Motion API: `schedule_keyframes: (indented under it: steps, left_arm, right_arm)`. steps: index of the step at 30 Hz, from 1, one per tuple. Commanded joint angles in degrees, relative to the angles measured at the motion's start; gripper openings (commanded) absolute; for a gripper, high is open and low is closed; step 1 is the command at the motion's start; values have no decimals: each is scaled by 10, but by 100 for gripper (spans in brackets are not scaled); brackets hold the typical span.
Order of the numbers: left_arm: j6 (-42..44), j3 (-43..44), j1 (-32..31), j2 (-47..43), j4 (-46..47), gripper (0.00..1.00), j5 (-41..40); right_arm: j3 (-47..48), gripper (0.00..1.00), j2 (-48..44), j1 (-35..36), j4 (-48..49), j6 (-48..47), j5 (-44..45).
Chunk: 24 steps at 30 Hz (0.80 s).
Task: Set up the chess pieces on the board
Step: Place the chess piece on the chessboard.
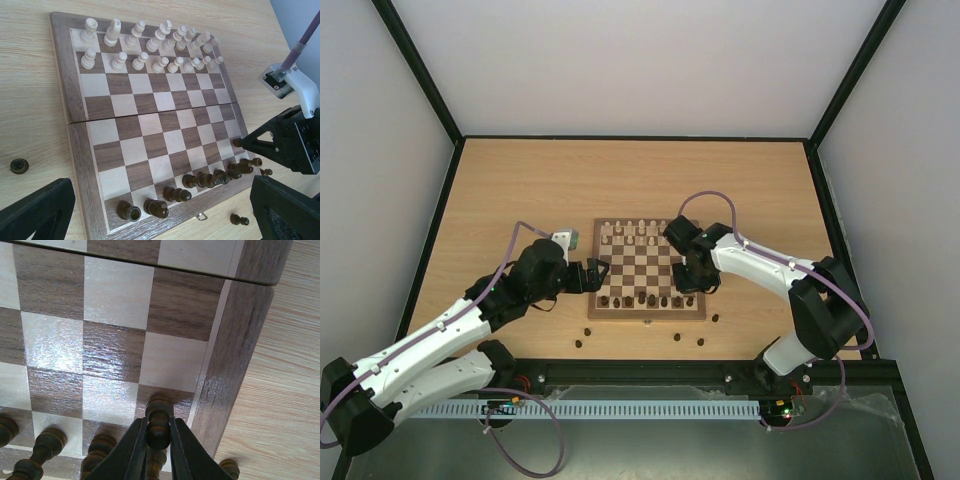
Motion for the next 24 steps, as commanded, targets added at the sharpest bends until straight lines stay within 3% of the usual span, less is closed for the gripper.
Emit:
schedule_keyframes:
  steps: [1,13,24]
  left_arm:
    - [-3,-5,3,-2,5,99,5]
    - [-4,-7,3,-3,5,99,7]
    - [-3,-7,3,-2,8,99,6]
  right_arm:
    - [-9,13,6,3,-30,5,8]
    - [-14,14,5,6,-32,8,7]
    - [-2,32,-1,7,-27,9,16]
